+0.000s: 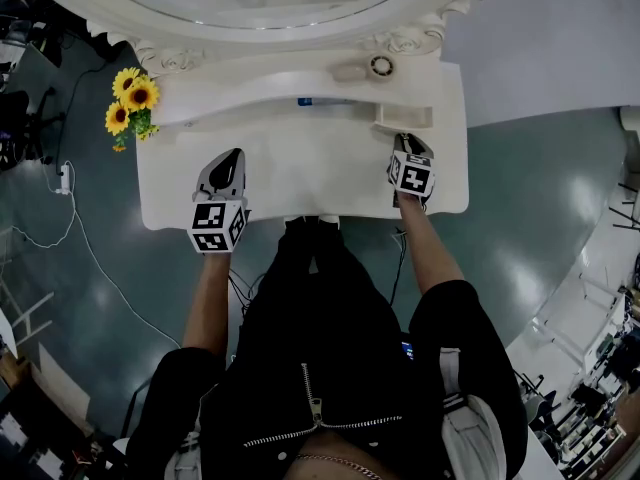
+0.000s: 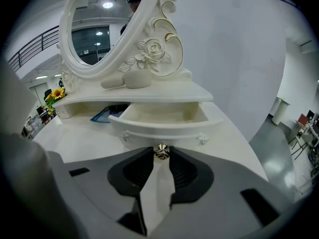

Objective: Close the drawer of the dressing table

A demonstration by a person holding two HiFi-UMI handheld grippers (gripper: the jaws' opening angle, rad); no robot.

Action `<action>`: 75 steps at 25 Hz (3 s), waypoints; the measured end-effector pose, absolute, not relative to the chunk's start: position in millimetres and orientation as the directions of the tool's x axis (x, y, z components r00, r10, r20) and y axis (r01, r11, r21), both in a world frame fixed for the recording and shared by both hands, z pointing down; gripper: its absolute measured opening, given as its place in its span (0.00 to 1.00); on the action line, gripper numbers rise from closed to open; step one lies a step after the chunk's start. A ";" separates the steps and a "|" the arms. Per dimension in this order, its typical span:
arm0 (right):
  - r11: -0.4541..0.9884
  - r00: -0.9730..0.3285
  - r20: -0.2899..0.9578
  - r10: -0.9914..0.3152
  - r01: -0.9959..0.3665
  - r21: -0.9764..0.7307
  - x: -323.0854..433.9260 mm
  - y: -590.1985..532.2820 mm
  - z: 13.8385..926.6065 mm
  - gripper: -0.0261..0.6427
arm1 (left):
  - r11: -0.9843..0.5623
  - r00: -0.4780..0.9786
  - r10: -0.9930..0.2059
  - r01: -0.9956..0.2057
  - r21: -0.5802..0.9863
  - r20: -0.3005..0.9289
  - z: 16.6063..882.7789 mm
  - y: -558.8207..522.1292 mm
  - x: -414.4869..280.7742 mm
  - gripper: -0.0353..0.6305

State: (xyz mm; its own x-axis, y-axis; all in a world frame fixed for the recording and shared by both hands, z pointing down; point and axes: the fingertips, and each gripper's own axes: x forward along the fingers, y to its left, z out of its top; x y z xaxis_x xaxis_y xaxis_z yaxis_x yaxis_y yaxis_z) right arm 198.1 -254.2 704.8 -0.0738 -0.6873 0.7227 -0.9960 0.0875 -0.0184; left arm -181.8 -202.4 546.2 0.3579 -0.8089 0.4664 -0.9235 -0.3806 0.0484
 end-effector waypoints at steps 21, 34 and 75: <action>0.109 -0.127 0.696 -0.707 -0.992 -0.070 199.1 -273.0 699.5 0.19 | -0.363 0.342 -0.815 -0.931 0.048 0.467 544.3 -213.4 -179.7 0.09; 0.121 -0.140 0.695 -0.705 -0.990 -0.077 197.7 -287.7 703.2 0.19 | -0.351 0.329 -0.817 -0.935 0.045 0.474 547.1 -221.4 -180.0 0.09; 0.141 -0.155 0.675 -0.721 -0.987 -0.076 197.1 -329.5 701.9 0.20 | -0.318 0.299 -0.818 -0.947 0.047 0.492 552.4 -230.7 -193.8 0.09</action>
State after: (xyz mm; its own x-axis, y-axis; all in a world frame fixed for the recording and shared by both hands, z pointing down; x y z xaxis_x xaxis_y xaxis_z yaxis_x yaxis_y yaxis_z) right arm 197.1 -329.5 701.9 -0.1547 -0.7213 0.6751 -0.9872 0.1405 -0.0760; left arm -193.8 -230.7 552.4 0.2988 -0.8177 0.4920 -0.9470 -0.3176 0.0474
